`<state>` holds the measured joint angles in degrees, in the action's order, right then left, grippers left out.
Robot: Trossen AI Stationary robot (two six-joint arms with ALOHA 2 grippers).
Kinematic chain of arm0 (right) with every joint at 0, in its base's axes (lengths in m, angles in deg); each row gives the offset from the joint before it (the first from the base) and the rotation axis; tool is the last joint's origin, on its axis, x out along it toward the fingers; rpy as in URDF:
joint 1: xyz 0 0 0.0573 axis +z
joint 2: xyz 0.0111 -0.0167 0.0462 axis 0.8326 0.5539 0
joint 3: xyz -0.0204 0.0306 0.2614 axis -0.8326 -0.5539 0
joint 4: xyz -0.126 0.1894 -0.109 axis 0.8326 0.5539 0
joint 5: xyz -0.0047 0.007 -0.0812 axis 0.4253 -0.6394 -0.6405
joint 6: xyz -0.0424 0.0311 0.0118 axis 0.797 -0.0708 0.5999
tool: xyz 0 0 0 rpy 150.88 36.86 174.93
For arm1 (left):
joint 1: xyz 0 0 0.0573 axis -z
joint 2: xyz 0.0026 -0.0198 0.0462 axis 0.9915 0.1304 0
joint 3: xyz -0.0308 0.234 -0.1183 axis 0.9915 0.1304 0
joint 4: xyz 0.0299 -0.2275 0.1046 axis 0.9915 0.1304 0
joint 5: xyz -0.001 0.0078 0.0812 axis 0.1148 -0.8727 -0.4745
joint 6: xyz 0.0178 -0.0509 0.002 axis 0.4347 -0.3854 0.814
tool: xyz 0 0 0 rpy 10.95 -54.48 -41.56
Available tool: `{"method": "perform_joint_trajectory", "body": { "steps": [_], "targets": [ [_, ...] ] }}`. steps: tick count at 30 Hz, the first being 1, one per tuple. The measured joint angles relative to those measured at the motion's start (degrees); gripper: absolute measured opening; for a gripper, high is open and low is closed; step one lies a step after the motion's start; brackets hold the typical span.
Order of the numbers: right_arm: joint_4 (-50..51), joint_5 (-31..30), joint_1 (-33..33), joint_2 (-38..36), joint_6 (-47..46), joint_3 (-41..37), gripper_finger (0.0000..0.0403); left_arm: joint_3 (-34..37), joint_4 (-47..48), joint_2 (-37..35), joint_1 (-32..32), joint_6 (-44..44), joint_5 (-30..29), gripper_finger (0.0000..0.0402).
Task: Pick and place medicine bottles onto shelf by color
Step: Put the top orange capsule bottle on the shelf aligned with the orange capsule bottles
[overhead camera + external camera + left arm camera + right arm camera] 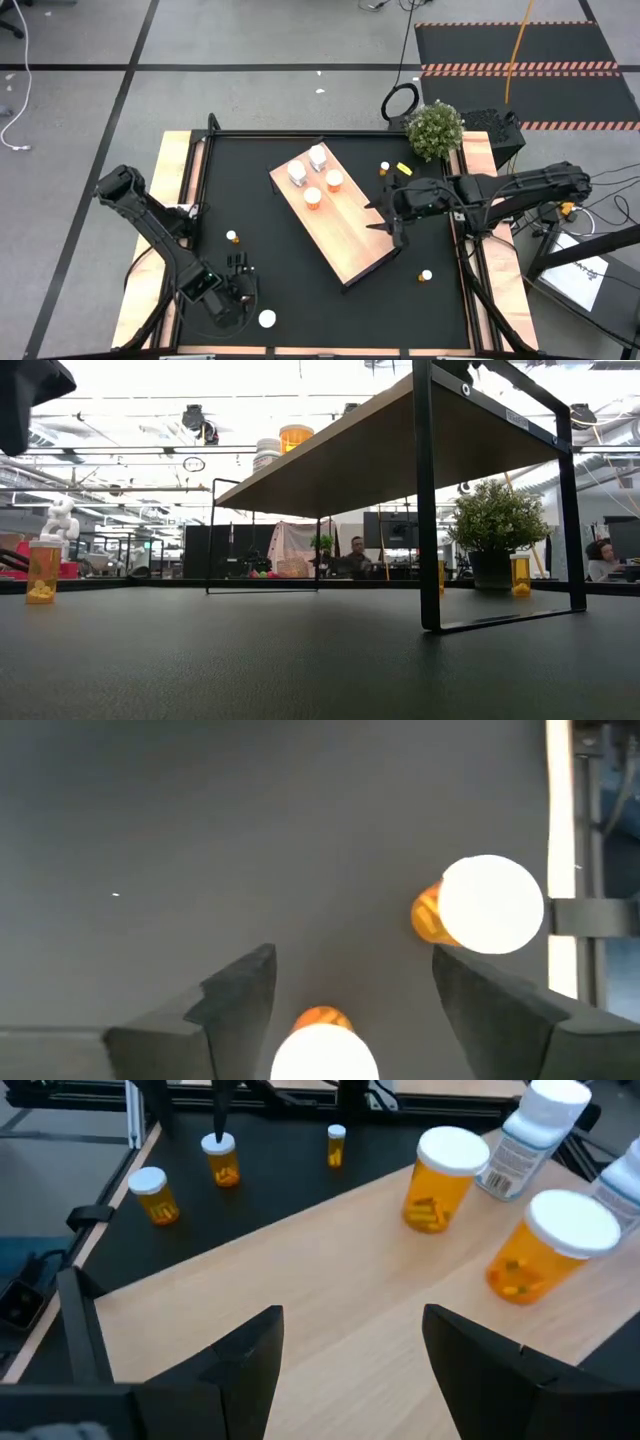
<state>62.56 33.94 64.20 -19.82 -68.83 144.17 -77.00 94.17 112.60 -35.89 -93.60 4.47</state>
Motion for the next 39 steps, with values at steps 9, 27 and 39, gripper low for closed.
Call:
{"method": "perform_joint_trajectory", "body": {
  "steps": [9,27,39],
  "targets": [
    [-0.42,0.0,0.0,-0.18,0.65,0.0,0.0235,-0.04,1.48,0.0,3.97,-3.09,0.13,0.0278],
    [-0.85,0.0,0.02,-0.16,-0.84,0.0,0.0235,6.76,2.38,0.28,5.43,-9.72,2.45,0.0314],
    [-2.1,0.0,0.02,-0.16,-0.94,0.0,0.0235,8.7,2.54,0.28,5.1,-9.62,0.99,0.0255]
  ]
}}
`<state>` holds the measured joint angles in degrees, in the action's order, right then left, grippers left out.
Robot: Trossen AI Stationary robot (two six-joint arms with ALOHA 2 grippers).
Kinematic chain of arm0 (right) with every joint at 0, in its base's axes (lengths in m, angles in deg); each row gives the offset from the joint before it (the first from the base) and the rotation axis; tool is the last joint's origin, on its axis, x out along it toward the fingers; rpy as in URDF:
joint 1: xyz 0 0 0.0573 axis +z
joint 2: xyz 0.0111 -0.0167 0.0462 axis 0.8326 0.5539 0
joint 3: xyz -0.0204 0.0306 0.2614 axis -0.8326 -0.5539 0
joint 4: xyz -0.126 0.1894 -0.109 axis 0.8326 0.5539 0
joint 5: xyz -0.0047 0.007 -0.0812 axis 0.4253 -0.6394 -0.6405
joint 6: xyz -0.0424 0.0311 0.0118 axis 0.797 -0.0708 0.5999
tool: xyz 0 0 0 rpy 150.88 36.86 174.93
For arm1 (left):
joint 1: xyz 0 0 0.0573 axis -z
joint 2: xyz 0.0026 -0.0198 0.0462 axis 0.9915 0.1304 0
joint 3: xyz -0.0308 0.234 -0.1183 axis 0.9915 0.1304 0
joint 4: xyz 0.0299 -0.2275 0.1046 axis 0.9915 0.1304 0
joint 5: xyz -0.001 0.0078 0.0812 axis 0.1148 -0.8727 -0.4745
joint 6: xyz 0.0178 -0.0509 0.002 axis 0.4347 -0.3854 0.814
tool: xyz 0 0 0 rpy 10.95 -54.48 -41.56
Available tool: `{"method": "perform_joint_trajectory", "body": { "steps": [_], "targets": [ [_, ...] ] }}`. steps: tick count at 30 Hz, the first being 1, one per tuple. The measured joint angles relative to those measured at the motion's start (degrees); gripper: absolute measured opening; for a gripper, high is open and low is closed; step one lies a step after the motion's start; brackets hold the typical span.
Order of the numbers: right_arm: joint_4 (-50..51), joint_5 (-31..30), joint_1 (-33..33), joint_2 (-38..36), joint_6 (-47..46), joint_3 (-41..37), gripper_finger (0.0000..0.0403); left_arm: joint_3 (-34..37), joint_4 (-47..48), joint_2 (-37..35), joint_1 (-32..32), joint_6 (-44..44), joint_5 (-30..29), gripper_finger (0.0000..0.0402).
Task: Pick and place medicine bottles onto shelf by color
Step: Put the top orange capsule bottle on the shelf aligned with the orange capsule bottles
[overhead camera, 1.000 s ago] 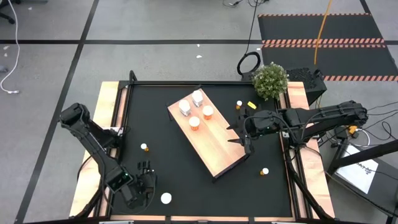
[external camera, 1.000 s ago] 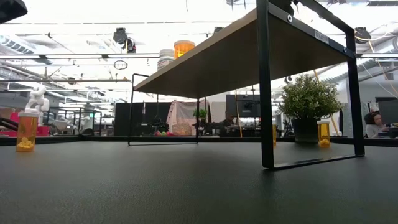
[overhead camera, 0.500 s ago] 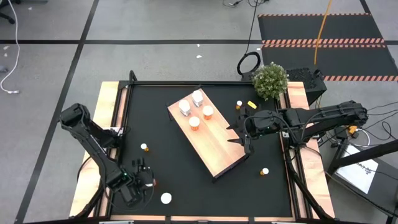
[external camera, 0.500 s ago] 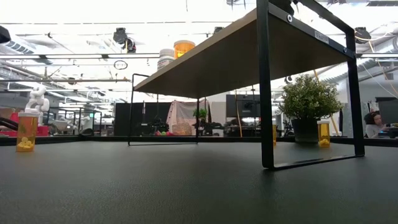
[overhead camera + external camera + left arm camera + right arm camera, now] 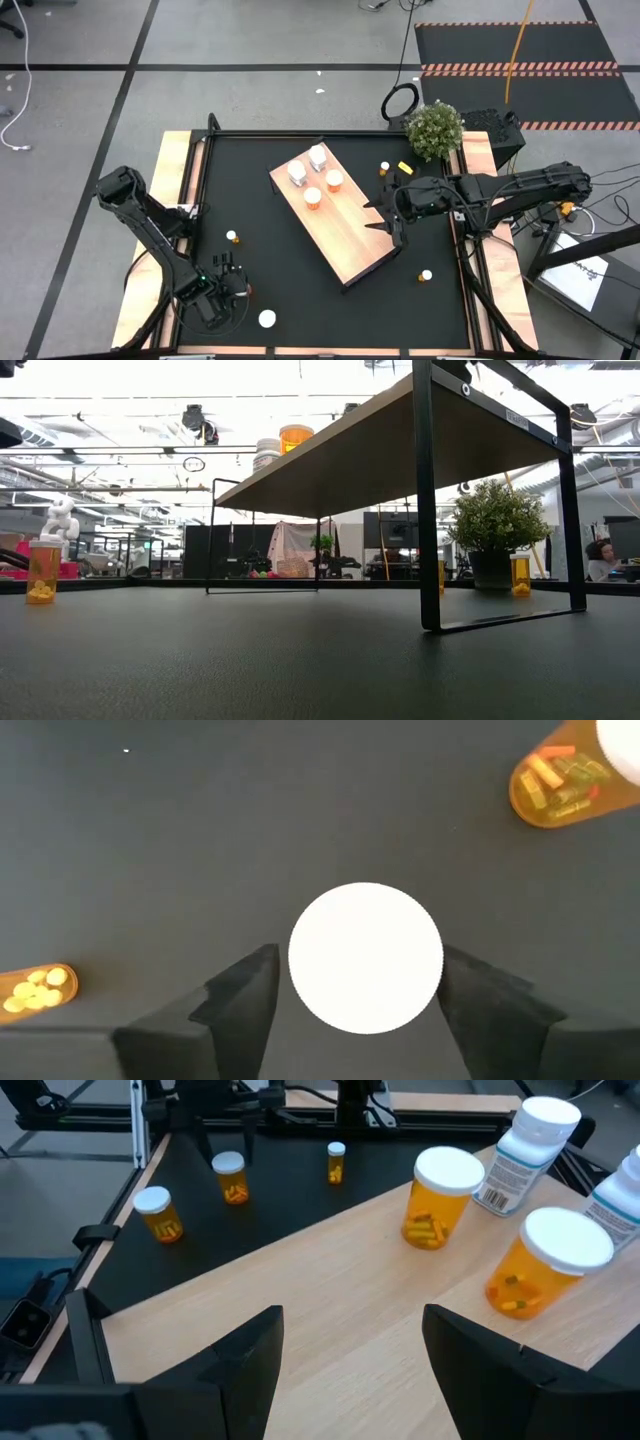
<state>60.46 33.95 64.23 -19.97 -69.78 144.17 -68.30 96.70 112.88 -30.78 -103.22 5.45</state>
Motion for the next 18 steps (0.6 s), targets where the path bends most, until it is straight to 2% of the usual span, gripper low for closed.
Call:
{"method": "perform_joint_trajectory", "body": {
  "steps": [8,14,18],
  "targets": [
    [-4.53,0.0,0.0,0.02,0.64,-2.07,0.0235,-0.06,0.05,0.0,0.0,0.58,-0.26,0.0207],
    [-14.12,-0.07,-0.02,0.07,2.93,-5.03,0.0235,-2.05,0.37,-0.04,-1.35,2.66,-0.51,0.0226],
    [-19.62,-1.84,-0.02,0.02,3.44,-5.27,0.0235,-4.65,1.16,-0.09,-3.44,8.05,-0.61,0.0228]
  ]
}}
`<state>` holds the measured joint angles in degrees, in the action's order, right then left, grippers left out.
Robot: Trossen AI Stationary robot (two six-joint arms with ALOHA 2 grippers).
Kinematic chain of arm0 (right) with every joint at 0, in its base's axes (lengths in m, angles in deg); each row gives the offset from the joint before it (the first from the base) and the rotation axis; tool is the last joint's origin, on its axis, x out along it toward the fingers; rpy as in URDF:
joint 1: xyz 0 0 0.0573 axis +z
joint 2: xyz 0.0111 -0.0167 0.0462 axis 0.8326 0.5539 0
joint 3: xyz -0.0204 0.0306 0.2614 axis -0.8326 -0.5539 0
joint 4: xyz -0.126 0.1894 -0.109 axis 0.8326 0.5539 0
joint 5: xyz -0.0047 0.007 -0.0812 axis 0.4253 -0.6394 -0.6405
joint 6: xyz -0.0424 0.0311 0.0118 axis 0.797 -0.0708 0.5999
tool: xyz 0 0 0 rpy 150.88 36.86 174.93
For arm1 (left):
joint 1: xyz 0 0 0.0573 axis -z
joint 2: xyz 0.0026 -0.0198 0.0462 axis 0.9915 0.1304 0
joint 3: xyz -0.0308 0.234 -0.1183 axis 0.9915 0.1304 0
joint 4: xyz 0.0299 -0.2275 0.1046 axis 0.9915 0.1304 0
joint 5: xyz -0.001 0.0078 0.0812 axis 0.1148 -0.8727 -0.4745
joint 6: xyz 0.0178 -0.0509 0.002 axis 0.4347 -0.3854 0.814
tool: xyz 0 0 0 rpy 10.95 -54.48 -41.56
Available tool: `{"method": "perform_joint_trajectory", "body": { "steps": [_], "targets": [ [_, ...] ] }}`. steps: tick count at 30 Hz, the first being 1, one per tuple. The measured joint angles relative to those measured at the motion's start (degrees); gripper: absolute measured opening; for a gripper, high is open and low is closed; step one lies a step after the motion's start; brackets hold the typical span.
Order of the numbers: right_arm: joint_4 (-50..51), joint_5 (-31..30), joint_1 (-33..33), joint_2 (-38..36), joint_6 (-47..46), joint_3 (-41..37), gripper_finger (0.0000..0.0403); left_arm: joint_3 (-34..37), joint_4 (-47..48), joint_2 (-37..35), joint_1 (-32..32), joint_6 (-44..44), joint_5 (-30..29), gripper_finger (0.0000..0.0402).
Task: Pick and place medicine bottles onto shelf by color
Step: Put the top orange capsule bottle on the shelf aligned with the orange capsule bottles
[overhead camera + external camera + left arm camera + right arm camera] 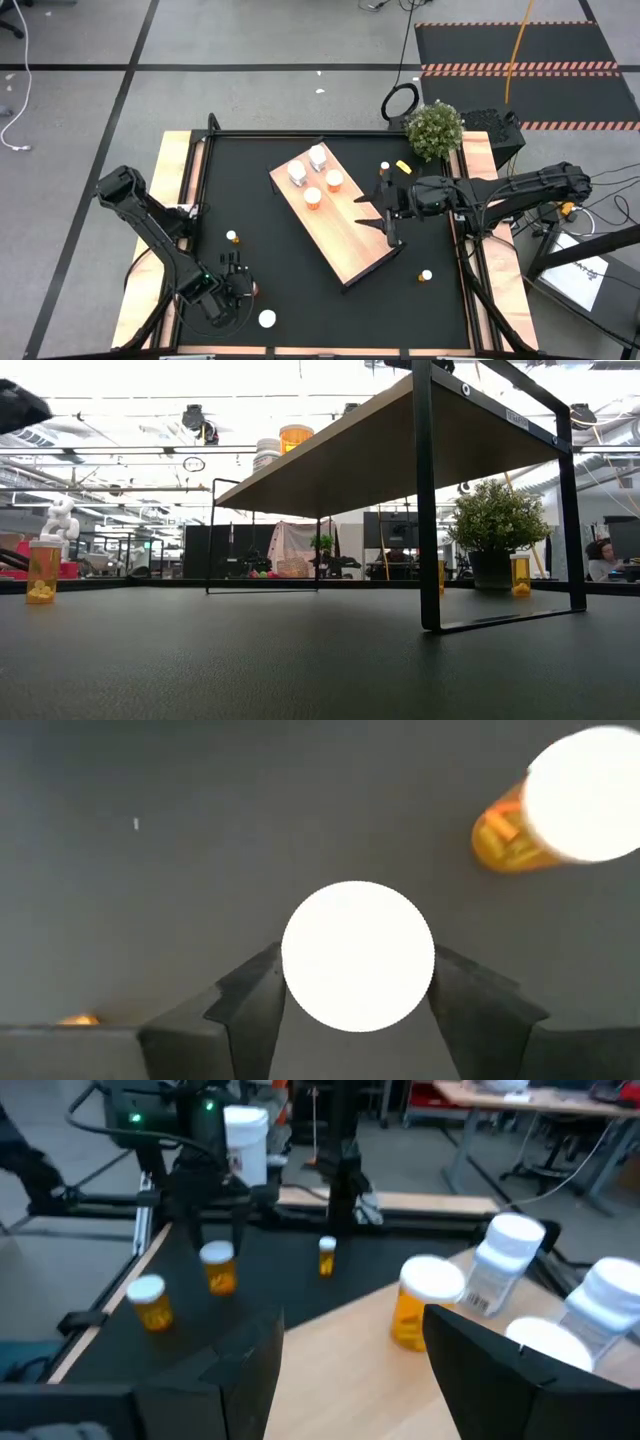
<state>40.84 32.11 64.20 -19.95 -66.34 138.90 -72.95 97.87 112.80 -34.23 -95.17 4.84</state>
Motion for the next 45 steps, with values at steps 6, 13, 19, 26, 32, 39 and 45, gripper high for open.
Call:
{"method": "perform_joint_trajectory", "body": {
  "steps": [6,13,19,26,32,39,45],
  "targets": [
    [-2.31,-3.33,0.0,1.02,0.94,-0.07,0.0235,-7.06,4.54,0.0,-5.25,9.48,0.0,0.0208],
    [-7.83,-4.09,0.01,6.51,1.74,-0.11,0.0235,-18.86,11.88,-0.04,-11.54,19.7,-1.01,0.0224],
    [-9.55,-3.98,0.0,10.91,2.36,1.53,0.0235,-26.7,11.97,-0.09,-16.04,30.52,-1.12,0.0214],
    [-9.62,-3.8,0.11,14.89,2.4,4.05,0.0235,-30.54,12.02,-0.09,-20.69,40.51,-1.12,0.0218],
    [-9.47,-3.78,1.47,17.87,2.41,6.14,0.0236,-30.7,10.72,-0.09,-24.41,45.16,-1.09,0.0221],
    [-9.41,-3.81,3.68,23.75,3.74,11.53,0.0236,-30.7,6.55,-0.09,-27.29,48.58,-1.1,0.0222],
    [-9.26,-3.69,4.71,26.59,4.51,14.85,0.0236,-30.7,5.98,-0.09,-27.97,48.93,-1.07,0.0223]
  ]
}}
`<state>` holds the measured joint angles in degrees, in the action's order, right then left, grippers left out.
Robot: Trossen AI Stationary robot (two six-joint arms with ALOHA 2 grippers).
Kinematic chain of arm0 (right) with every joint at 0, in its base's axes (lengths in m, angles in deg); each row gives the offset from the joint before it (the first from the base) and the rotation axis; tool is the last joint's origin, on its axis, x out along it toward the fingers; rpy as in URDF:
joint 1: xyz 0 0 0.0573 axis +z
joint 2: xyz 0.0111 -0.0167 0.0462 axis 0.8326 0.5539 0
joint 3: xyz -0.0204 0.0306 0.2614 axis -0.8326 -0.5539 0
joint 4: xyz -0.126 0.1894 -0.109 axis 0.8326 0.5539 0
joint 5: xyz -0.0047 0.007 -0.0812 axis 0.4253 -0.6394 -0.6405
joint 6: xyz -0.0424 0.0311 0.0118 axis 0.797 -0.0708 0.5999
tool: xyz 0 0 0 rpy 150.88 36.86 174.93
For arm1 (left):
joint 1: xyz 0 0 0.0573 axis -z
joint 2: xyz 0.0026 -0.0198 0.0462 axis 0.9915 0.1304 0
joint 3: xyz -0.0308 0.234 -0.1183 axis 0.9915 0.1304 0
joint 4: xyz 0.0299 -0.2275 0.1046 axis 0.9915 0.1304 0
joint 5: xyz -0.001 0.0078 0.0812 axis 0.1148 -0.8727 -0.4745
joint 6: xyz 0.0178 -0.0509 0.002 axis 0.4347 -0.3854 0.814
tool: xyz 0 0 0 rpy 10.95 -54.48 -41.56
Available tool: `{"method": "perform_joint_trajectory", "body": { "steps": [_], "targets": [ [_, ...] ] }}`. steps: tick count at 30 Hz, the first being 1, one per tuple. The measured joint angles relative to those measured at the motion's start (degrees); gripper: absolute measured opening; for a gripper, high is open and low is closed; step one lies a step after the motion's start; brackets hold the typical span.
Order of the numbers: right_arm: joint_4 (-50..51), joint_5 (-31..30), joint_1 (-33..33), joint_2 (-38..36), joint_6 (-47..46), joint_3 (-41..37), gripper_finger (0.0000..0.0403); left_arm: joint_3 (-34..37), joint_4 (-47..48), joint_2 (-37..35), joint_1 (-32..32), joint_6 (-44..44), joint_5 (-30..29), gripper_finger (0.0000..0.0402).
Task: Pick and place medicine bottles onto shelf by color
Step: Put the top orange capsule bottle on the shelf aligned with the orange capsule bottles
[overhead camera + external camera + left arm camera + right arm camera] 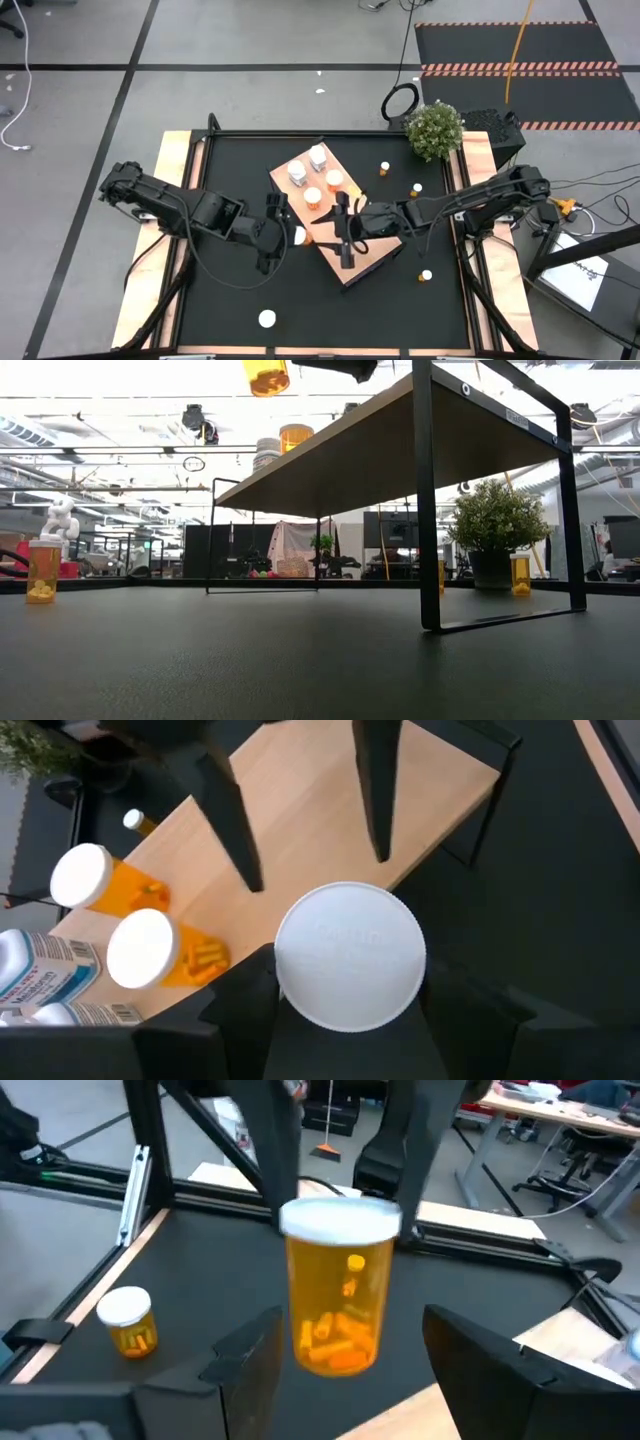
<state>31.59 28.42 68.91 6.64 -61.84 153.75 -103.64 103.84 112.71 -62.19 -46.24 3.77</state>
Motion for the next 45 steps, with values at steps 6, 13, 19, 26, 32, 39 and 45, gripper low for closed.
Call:
{"method": "perform_joint_trajectory", "body": {
  "steps": [6,13,19,26,32,39,45],
  "targets": [
    [0.12,4.26,-0.06,0.35,-2.07,0.45,0.0236,0.0,-0.39,0.0,-0.07,-0.2,0.0,0.0223],
    [-0.19,4.28,-0.1,0.34,-2.09,0.45,0.0259,0.0,-3.65,0.02,-0.07,0.78,0.0,0.0223],
    [-0.45,4.31,-0.16,0.34,-1.77,0.45,0.0285,0.0,-6.38,0.02,-0.07,1.67,0.0,0.0223],
    [-0.74,4.46,-0.16,0.34,-0.45,0.45,0.0262,0.0,-9.21,1.51,-0.11,4.33,0.11,0.0223],
    [-0.1,4.86,-0.16,0.34,-0.18,0.37,0.0233,0.0,-9.63,3.63,-0.63,5.14,-0.05,0.0223],
    [0.58,5.24,-0.15,0.34,0.04,0.32,0.02,-0.07,-9.9,4.33,-0.77,5.73,-0.59,0.0223],
    [1.12,5.92,-0.18,0.27,1.02,0.3,0.0197,-0.04,-11.04,4.39,-0.63,6.25,-0.94,0.0227]
  ]
}}
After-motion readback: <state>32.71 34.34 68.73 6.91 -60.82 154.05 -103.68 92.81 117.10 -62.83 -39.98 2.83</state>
